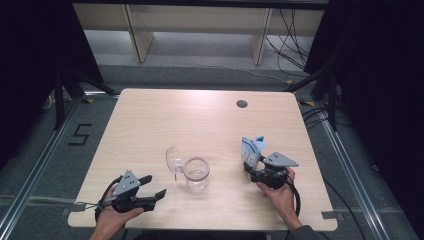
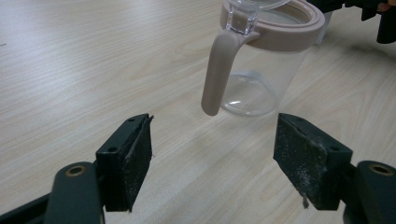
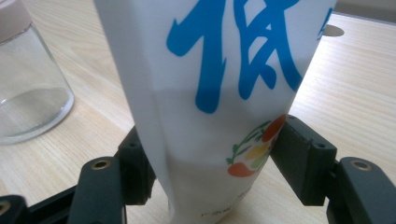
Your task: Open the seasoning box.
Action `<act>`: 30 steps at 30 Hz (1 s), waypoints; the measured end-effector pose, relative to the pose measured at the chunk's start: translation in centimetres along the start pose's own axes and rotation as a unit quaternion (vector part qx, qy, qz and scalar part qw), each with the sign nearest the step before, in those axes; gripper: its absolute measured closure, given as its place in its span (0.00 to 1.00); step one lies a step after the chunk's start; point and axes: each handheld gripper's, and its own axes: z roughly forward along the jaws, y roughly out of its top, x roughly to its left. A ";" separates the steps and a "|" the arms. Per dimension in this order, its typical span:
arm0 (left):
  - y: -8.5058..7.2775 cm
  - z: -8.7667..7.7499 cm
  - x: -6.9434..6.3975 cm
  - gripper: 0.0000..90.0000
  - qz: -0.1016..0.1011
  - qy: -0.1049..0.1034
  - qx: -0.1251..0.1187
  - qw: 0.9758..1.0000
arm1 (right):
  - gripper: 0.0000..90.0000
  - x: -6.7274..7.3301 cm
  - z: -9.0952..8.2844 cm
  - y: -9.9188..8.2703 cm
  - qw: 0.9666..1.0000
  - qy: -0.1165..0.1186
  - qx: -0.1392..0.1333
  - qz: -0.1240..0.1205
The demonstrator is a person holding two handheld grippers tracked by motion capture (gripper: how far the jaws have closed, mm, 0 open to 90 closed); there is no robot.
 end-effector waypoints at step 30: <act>0.0 0.1 0.0 0.31 -0.002 -0.002 -0.001 1.000 | 0.43 -2.6 0.6 -0.2 0.993 0.102 -0.022 -0.047</act>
